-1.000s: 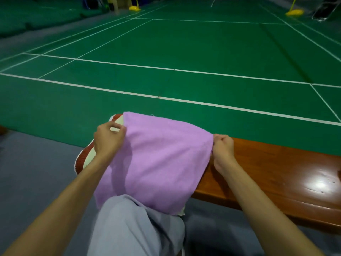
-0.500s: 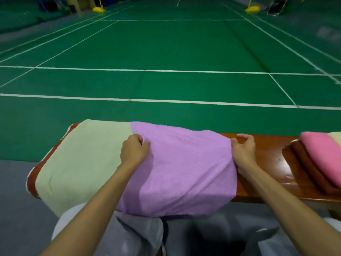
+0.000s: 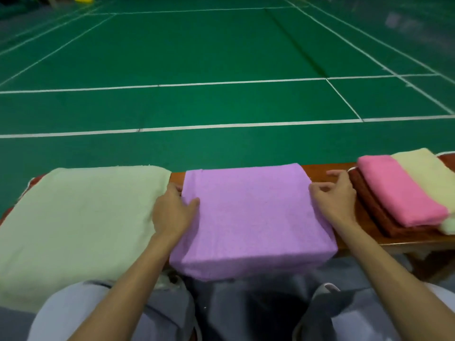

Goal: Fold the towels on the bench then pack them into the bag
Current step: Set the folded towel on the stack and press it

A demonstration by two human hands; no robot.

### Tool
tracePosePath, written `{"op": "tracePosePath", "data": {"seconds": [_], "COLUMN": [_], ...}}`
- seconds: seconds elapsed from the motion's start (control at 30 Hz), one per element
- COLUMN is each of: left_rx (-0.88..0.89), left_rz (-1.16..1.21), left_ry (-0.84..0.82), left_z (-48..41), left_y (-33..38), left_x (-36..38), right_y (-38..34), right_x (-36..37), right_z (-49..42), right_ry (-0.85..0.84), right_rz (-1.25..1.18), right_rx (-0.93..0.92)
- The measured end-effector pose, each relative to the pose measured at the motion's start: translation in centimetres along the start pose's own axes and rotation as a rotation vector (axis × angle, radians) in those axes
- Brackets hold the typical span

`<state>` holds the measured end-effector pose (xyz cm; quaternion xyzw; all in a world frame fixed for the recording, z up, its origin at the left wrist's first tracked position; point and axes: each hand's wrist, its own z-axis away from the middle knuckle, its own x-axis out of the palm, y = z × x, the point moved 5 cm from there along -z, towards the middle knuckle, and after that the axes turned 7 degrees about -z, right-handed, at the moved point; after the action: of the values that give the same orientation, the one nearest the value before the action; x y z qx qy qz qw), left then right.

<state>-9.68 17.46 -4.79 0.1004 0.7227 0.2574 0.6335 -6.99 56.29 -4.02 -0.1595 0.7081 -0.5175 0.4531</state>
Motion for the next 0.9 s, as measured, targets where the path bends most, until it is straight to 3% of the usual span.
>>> {"op": "tracePosePath", "data": {"seconds": [0.1,0.23,0.3,0.43,0.73,0.9], "left_rx": [0.246,0.603,0.675,0.629,0.447,0.414], "left_rz": [-0.227,-0.327,-0.369,-0.450,-0.452,-0.380], "left_ry": [0.147,-0.056,-0.198,-0.272,-0.222,-0.251], "left_z": [1.1,2.9,4.1,4.0,2.4,2.6], "left_y": [1.7,4.9,5.3,3.8,-0.6,0.0], "left_x": [-0.2,2.8,5.0,6.7,3.6,3.6], "right_y": [-2.6,-3.5,-3.3,-1.9,1.5,1.2], "right_x": [1.1,7.7,10.2,11.9,6.1,5.8], "right_z": [1.7,6.0,8.2,9.1,2.7,2.7], "right_ry": [0.027,-0.473,-0.627,-0.718,-0.544,-0.572], "right_rz": [0.382,0.585,0.620,0.714,0.831,0.733], "right_rx": [-0.275,-0.626,-0.721,-0.691,-0.480,-0.447]}}
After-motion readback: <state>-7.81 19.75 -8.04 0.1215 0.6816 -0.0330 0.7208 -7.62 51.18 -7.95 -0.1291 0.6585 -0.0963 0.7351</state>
